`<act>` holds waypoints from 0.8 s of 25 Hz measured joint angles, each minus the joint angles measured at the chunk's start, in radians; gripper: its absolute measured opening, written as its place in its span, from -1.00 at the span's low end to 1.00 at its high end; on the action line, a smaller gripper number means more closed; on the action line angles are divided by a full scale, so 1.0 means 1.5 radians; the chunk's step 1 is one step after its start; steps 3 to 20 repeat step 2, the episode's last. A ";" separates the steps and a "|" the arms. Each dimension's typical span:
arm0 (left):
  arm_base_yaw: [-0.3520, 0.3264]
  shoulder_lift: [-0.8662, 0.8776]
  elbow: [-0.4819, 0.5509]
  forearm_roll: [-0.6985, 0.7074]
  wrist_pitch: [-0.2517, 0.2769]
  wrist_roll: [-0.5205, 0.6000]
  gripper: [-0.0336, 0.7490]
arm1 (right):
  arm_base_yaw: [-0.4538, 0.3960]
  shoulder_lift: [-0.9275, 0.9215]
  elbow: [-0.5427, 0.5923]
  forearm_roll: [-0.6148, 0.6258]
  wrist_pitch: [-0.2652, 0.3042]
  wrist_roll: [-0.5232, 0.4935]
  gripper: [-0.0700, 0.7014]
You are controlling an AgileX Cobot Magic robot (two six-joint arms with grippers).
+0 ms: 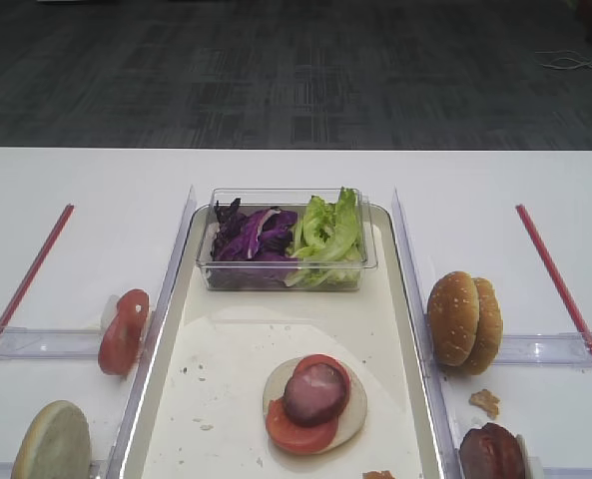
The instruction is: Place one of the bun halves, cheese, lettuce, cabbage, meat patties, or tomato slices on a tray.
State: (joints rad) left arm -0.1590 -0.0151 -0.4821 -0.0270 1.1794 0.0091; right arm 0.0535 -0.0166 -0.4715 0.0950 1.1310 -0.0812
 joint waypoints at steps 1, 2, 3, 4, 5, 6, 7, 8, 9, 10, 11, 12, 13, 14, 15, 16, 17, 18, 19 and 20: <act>0.000 0.000 0.000 0.000 0.000 0.000 -0.13 | 0.000 0.000 0.000 0.000 0.000 0.000 0.19; 0.000 0.000 0.000 0.000 0.000 0.000 -0.13 | 0.000 0.000 0.000 0.000 0.000 0.000 0.19; 0.000 0.000 0.000 0.000 0.000 0.000 -0.13 | 0.000 0.000 0.000 0.000 0.000 0.000 0.19; 0.000 0.000 0.000 0.000 0.000 0.000 -0.13 | 0.000 0.000 0.000 0.000 0.000 0.000 0.19; 0.000 0.000 0.000 0.000 0.000 0.000 -0.13 | 0.000 0.000 0.000 0.000 0.000 0.000 0.19; 0.000 0.000 0.000 0.000 0.000 0.000 -0.13 | 0.000 0.000 0.000 0.000 0.000 0.000 0.19; 0.000 0.000 0.000 0.000 0.000 0.000 -0.13 | 0.000 0.000 0.000 0.000 0.000 0.000 0.19; 0.000 0.000 0.000 0.000 0.000 0.000 -0.13 | 0.000 0.000 0.000 0.000 0.000 0.000 0.19; 0.000 0.000 0.000 0.000 0.000 0.000 -0.13 | 0.000 0.000 0.000 0.000 0.000 0.000 0.19; 0.000 0.000 0.000 0.000 0.000 0.000 -0.13 | 0.000 0.000 0.000 0.000 0.000 0.000 0.19; 0.000 0.000 0.000 0.000 0.000 0.000 -0.13 | 0.000 0.000 0.000 0.000 0.000 0.000 0.19; 0.000 0.000 0.000 0.000 0.000 0.000 -0.13 | 0.000 0.000 0.000 0.000 0.000 0.000 0.19; 0.000 0.000 0.000 0.000 0.000 0.000 -0.13 | 0.000 0.000 0.000 0.000 0.000 0.000 0.19; 0.000 0.000 0.000 0.000 0.000 0.000 -0.13 | 0.000 0.000 0.000 0.000 0.000 0.000 0.19; 0.000 0.000 0.000 0.000 0.000 0.000 -0.13 | 0.000 0.000 0.000 0.000 0.000 0.000 0.19; 0.000 0.000 0.000 0.000 0.000 0.000 -0.13 | 0.000 0.000 0.000 0.000 0.000 0.000 0.19; 0.000 0.000 0.000 0.000 0.000 0.000 -0.13 | 0.000 0.000 0.000 0.000 0.000 0.000 0.19; 0.000 0.000 0.000 0.000 0.000 0.000 -0.13 | 0.000 0.000 0.000 0.000 0.000 0.000 0.19; 0.000 0.000 0.000 0.000 0.000 0.000 -0.13 | 0.000 0.000 0.000 0.000 0.000 0.000 0.19; 0.000 0.000 0.000 0.000 0.000 0.000 -0.13 | 0.000 0.000 0.000 0.000 0.000 0.000 0.19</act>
